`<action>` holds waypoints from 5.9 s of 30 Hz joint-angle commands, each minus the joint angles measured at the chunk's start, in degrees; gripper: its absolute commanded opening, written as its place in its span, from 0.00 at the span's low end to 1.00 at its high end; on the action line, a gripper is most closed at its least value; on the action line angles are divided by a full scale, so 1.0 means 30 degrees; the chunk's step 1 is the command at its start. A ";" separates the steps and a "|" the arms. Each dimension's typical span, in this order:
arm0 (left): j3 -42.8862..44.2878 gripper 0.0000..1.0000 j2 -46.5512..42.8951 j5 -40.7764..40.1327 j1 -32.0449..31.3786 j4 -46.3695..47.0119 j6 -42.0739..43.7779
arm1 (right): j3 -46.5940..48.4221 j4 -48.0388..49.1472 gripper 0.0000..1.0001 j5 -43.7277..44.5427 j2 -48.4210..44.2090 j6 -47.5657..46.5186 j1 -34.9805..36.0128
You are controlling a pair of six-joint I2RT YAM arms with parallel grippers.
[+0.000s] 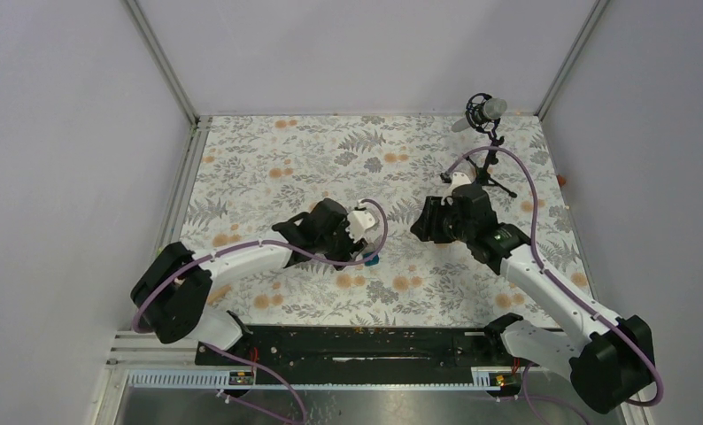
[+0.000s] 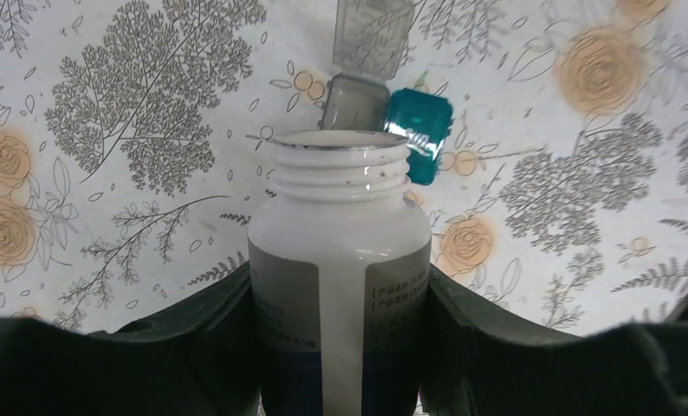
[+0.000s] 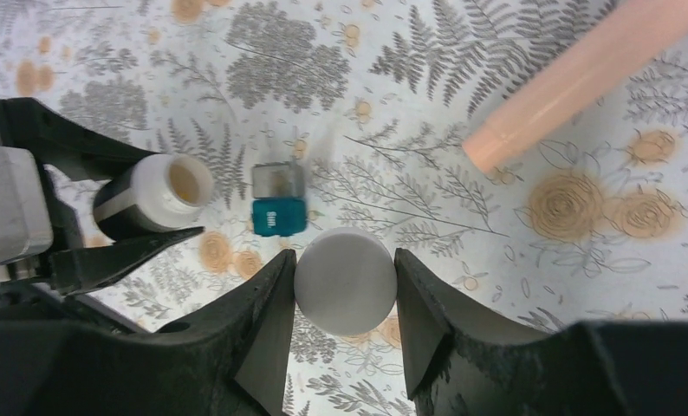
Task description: Sort the pills into containers
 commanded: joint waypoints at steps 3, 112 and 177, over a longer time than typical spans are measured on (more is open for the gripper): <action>0.1383 0.00 0.0515 -0.1618 -0.0061 -0.0164 0.1939 | -0.0678 -0.0515 0.39 0.2946 0.0590 0.0377 -0.0087; 0.8787 0.00 0.7334 -0.4791 -0.1787 -0.9492 0.2737 | -0.2333 -0.1118 0.87 0.8152 0.1050 0.2477 -0.0410; 1.0679 0.00 0.8622 -0.8711 -0.2955 -1.1878 0.2885 | -0.2941 -0.0835 0.84 0.7312 0.1137 0.2842 -0.1142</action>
